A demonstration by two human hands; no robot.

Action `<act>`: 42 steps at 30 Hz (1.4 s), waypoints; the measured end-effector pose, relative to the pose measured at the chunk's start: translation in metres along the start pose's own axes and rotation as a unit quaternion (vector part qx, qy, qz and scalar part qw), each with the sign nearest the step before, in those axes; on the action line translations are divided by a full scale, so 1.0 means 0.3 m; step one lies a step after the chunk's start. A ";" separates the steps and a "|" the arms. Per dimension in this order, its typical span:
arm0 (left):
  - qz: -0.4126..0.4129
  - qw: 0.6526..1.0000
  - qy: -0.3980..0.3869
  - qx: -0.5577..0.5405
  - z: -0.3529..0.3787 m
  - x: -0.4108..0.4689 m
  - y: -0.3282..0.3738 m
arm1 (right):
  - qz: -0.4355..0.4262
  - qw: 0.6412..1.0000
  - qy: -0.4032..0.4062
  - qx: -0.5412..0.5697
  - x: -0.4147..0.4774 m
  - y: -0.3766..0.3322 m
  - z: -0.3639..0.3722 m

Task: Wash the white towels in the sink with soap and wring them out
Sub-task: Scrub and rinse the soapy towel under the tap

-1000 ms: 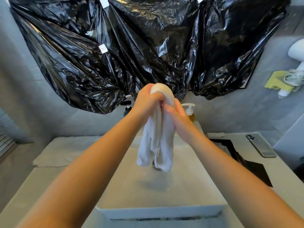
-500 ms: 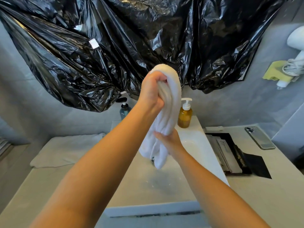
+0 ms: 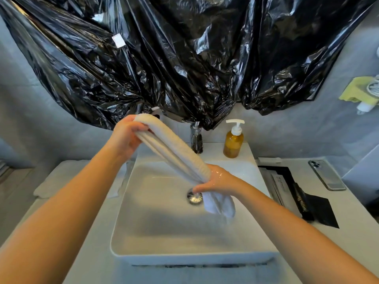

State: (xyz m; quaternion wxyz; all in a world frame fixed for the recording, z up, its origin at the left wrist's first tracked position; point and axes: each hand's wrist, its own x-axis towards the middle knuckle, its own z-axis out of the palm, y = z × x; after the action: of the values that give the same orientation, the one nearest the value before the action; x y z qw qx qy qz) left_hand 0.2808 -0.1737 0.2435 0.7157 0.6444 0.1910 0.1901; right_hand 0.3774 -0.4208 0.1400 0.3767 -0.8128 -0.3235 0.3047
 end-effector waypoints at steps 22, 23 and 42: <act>0.046 0.969 -0.111 0.217 0.148 -0.182 -0.430 | -0.086 0.965 0.078 -0.236 0.032 -0.206 0.009; 0.039 0.973 -0.089 0.210 0.158 -0.176 -0.434 | -0.080 0.975 0.085 -0.189 0.035 -0.196 -0.002; -0.073 0.997 -0.003 0.027 0.319 -0.079 -0.718 | 0.066 0.909 0.103 0.400 0.144 0.250 0.199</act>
State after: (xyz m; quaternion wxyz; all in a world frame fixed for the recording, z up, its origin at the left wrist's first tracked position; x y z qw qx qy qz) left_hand 0.3159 -0.2882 0.0390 0.7106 0.6482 0.2403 0.1306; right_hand 0.3818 -0.4014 0.0367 0.6803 -0.6405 -0.0801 0.3472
